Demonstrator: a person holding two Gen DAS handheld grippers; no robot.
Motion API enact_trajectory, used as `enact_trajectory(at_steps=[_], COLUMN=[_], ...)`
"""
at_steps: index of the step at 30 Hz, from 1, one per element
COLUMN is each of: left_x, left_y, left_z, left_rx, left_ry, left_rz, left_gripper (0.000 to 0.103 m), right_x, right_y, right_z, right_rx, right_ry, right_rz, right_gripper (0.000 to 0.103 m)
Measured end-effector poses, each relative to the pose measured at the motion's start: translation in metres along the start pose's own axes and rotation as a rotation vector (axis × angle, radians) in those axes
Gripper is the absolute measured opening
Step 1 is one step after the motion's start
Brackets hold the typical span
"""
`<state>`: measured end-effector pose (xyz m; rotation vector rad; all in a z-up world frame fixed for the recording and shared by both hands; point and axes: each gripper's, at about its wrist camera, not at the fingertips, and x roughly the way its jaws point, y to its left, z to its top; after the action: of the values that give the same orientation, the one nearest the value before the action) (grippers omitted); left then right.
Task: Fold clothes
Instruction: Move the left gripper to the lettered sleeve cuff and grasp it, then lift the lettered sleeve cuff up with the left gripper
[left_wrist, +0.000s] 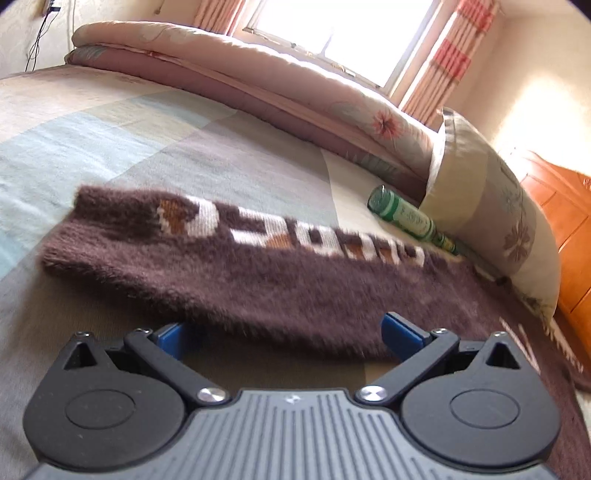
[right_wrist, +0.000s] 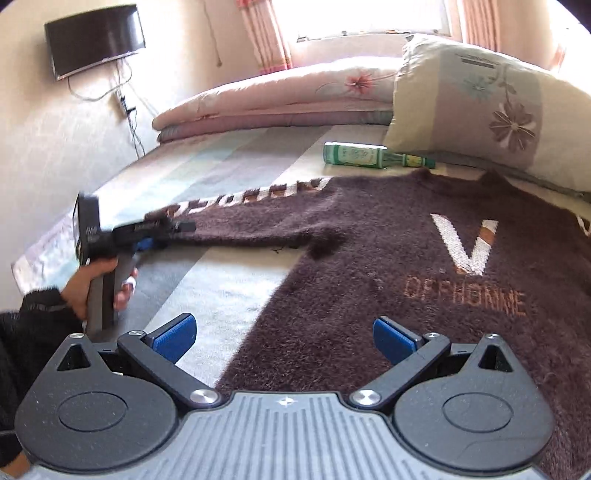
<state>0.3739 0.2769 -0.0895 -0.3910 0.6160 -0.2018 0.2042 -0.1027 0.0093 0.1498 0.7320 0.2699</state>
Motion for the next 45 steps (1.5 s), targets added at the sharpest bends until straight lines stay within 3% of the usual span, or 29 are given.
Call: enact_trajectory(at_steps=[4, 9, 12, 20, 23, 27, 32, 35, 38, 40, 45], left_x=[0.009, 0.019, 0.018, 0.003, 0.005, 0.013, 0.015, 0.018, 0.024, 0.025, 0.026], left_y=[0.009, 0.010, 0.018, 0.071, 0.086, 0.091, 0.113, 0.118, 0.121, 0.120, 0.106], left_z=[0.004, 0.014, 0.015, 0.021, 0.021, 0.027, 0.019, 0.017, 0.010, 0.007, 0.016], left_rx=[-0.036, -0.057, -0.155, -0.541, -0.629, -0.653, -0.797, -0.816, -0.814, -0.801, -0.765], left_ry=[-0.051, -0.045, -0.061, -0.065, -0.071, -0.038, -0.061, -0.052, -0.048, -0.067, -0.024], left_rz=[-0.019, -0.002, -0.021, -0.209, -0.234, -0.127, -0.130, -0.123, -0.075, -0.086, -0.035], left_gripper=[0.102, 0.102, 0.102, 0.102, 0.101, 0.067, 0.047, 0.035, 0.012, 0.012, 0.010], right_x=[0.007, 0.010, 0.010, 0.010, 0.014, 0.018, 0.017, 0.019, 0.022, 0.022, 0.015], right_y=[0.000, -0.006, -0.006, -0.014, -0.018, -0.019, -0.025, -0.030, -0.034, -0.034, -0.034], right_z=[-0.002, -0.005, -0.007, -0.013, -0.016, -0.021, -0.024, -0.027, -0.030, -0.031, -0.031], right_rx=[0.019, 0.053, 0.051, 0.076, 0.101, 0.116, 0.133, 0.158, 0.187, 0.196, 0.159], right_ry=[0.022, 0.030, 0.031, 0.037, 0.047, 0.059, 0.057, 0.068, 0.073, 0.076, 0.069], right_rz=[-0.004, -0.003, -0.001, 0.000, 0.005, 0.011, 0.008, 0.003, 0.008, 0.009, -0.022], right_gripper=[0.103, 0.103, 0.103, 0.103, 0.103, 0.103, 0.103, 0.103, 0.103, 0.103, 0.103])
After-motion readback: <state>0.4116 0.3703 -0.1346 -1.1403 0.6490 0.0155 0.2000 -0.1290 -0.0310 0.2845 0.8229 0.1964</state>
